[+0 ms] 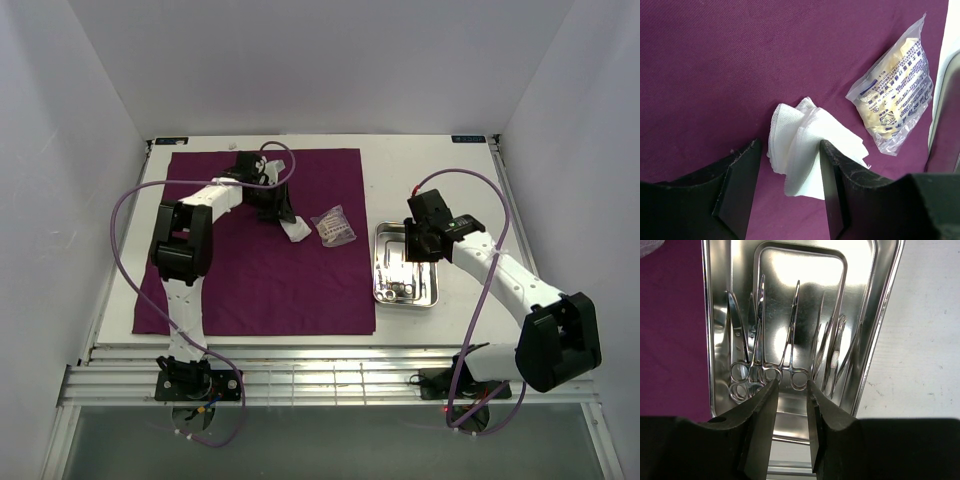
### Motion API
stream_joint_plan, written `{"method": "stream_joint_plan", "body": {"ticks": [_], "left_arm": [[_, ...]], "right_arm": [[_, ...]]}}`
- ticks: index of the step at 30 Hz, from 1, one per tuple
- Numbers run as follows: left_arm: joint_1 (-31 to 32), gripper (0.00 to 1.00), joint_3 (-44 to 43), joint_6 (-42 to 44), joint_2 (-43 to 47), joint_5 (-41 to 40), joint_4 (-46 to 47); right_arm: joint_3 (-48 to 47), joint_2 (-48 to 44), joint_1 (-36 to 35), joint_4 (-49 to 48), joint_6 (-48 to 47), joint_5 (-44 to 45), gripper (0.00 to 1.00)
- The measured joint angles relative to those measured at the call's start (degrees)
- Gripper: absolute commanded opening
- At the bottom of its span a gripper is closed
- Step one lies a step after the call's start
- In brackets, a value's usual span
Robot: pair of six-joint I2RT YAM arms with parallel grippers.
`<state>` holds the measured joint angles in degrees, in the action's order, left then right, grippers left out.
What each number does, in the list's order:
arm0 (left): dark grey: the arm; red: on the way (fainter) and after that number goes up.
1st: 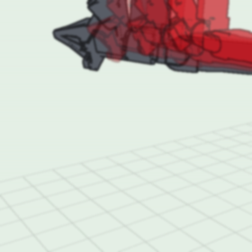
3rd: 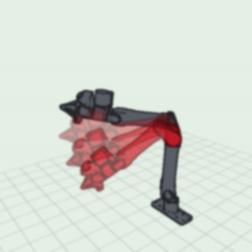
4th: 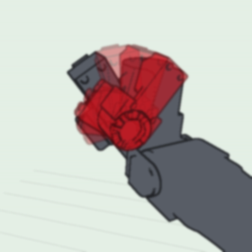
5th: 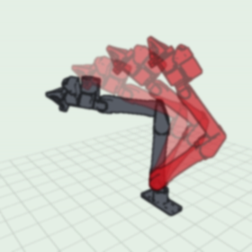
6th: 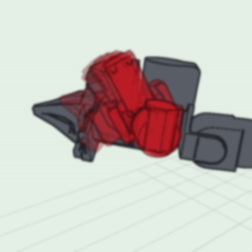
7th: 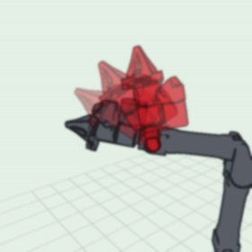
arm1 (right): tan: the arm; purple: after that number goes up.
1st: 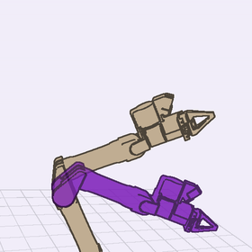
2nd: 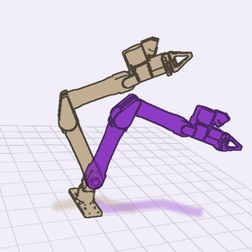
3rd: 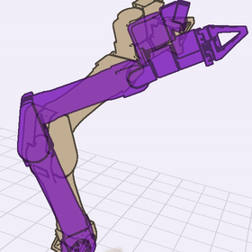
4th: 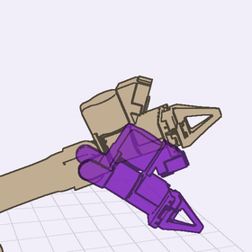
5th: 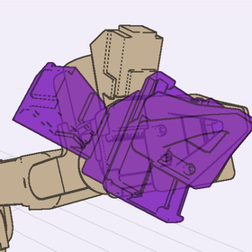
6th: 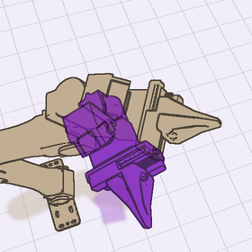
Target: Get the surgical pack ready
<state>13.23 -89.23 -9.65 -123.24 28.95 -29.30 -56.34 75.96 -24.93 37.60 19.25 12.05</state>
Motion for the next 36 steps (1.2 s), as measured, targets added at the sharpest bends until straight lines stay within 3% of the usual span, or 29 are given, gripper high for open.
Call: {"method": "stream_joint_plan", "body": {"ticks": [5, 15, 16, 24, 30, 31, 33, 34, 36], "left_arm": [[0.0, 0.57, 0.04, -0.2, -0.11, 0.46, 0.0], [-0.02, 0.12, 0.74, 0.09, -0.74, 4.83, -0.26], [-0.04, 0.02, 0.74, 0.55, -0.74, 5.16, -0.28], [-0.13, 0.0, 2.93, 4.02, 1.79, 9.53, -0.2], [-0.13, 0.0, 4.85, 7.91, 6.86, 13.99, 0.0], [-0.13, 0.0, 5.22, 8.85, 7.96, 14.51, 0.02], [-0.13, 0.0, 5.64, 10.69, 10.03, 16.0, 0.02], [-0.13, 0.0, 5.81, 11.5, 11.04, 16.7, 0.17], [-0.13, 0.0, 6.29, 13.05, 12.83, 17.86, 0.42]], "right_arm": [[-0.02, 0.39, 0.0, 0.0, -0.11, -0.02, 0.35], [-0.57, 0.63, 0.0, 0.02, -0.24, 0.04, 0.35], [-0.59, 0.63, 0.0, 0.02, -0.22, 0.04, 0.35], [-0.9, 0.63, 0.0, -0.26, -0.37, -1.18, 0.36], [-0.92, 0.5, -0.46, -9.51, -2.6, -11.74, 0.55], [-0.98, 0.5, -0.96, -12.0, -2.99, -13.99, 0.64], [-1.64, 0.92, -2.34, -16.98, -3.41, -18.47, 0.7], [-2.32, 1.42, -3.17, -19.78, -3.61, -20.52, 0.83], [-4.33, 3.34, -4.57, -25.51, -3.43, -24.63, 0.91]]}}
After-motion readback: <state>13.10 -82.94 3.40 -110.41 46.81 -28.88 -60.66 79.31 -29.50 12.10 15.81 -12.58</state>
